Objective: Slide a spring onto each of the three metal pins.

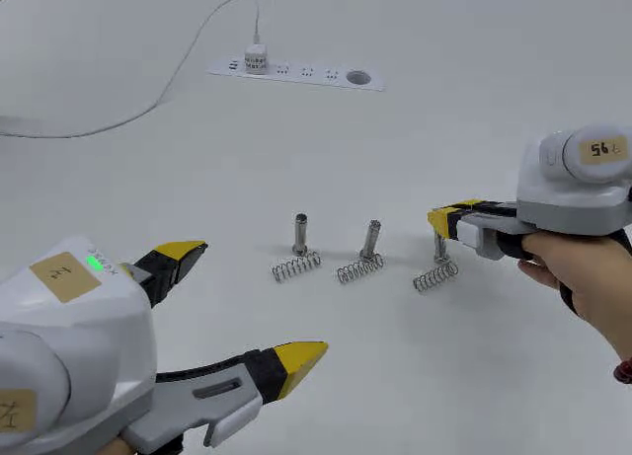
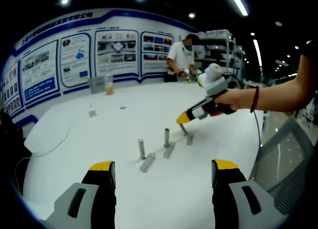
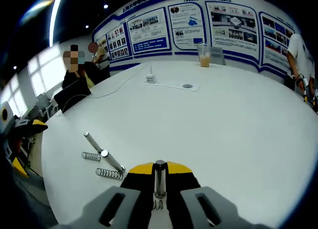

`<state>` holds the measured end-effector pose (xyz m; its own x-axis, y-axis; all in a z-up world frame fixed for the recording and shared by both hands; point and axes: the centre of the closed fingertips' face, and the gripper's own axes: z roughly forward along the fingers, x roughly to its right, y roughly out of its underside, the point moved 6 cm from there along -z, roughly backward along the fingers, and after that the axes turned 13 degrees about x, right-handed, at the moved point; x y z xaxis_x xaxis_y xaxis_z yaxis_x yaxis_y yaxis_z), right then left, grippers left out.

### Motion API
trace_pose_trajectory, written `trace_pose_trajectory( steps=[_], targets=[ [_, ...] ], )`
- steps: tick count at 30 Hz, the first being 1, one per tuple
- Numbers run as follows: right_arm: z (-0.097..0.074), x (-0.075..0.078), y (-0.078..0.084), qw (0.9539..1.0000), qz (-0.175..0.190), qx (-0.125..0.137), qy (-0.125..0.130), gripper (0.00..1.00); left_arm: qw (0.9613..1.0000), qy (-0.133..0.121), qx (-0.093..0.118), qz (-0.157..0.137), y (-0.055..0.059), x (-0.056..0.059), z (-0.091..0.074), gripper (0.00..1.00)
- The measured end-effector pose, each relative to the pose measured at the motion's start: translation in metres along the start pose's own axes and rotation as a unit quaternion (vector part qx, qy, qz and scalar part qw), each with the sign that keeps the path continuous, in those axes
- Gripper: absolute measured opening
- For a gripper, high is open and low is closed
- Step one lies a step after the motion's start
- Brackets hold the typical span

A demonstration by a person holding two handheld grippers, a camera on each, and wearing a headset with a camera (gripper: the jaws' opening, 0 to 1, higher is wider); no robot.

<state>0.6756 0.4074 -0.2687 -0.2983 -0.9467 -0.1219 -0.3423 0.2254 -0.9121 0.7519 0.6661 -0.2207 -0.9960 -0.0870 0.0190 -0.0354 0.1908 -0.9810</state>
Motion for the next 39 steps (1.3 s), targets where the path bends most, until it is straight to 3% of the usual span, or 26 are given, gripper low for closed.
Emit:
trace_pose_trajectory(
  steps=[11, 25, 39],
  targets=[
    [-0.014, -0.007, -0.003, 0.9997, -0.024, -0.006, -0.003, 0.09, 1.0, 0.0, -0.003, 0.006, 0.0, 0.001, -0.001, 0.79],
    [-0.024, -0.012, 0.001, 0.9961, -0.082, -0.033, -0.005, 0.09, 0.9998, 0.002, -0.005, 0.018, 0.001, 0.003, -0.002, 0.78],
    [-0.021, -0.009, 0.004, 0.9971, -0.063, -0.043, -0.004, 0.09, 0.9994, 0.0, -0.013, 0.034, 0.002, 0.001, -0.002, 0.76]
  ],
)
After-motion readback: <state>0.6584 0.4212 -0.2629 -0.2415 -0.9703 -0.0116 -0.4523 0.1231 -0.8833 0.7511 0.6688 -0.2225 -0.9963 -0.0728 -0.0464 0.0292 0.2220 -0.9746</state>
